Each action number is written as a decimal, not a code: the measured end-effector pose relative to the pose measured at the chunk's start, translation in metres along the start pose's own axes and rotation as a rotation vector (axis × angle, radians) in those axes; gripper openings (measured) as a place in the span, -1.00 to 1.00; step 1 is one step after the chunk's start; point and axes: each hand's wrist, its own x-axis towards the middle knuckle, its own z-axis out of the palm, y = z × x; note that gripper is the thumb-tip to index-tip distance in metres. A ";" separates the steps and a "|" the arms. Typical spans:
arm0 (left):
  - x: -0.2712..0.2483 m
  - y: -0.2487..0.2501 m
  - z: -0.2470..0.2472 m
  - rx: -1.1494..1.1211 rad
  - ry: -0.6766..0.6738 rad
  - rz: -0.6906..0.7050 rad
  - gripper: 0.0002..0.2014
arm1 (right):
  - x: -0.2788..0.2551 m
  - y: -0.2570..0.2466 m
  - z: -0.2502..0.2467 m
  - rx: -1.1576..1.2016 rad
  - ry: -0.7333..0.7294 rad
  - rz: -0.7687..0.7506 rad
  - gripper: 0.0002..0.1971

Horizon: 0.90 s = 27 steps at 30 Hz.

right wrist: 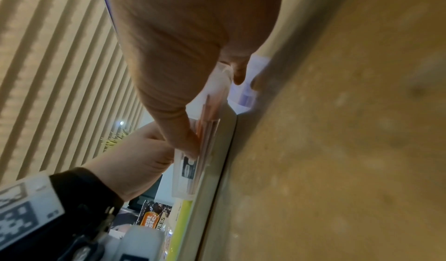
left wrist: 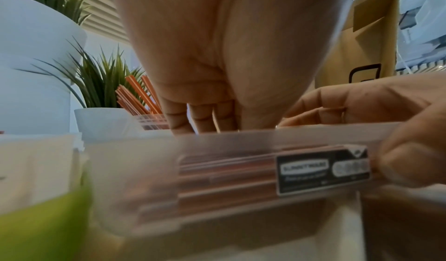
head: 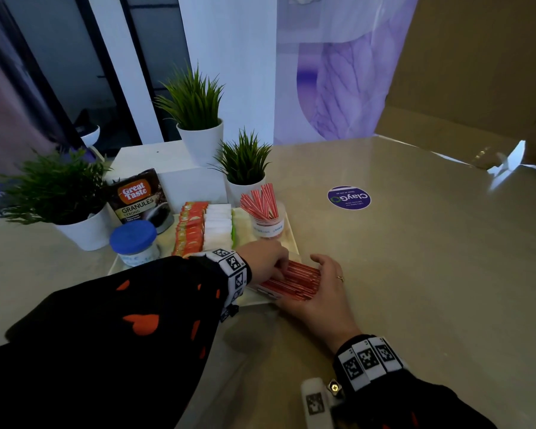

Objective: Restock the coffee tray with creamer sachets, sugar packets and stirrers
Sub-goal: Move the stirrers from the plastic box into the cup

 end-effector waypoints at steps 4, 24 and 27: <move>-0.004 -0.003 0.002 -0.033 0.048 -0.032 -0.87 | -0.002 0.004 0.001 0.037 0.021 0.028 0.08; 0.031 -0.033 -0.072 -0.897 0.577 -0.153 -0.86 | 0.004 0.004 -0.004 0.315 -0.026 0.174 0.38; 0.051 -0.045 -0.074 -0.933 0.648 -0.226 -0.85 | 0.002 0.002 -0.005 0.296 -0.019 0.172 0.38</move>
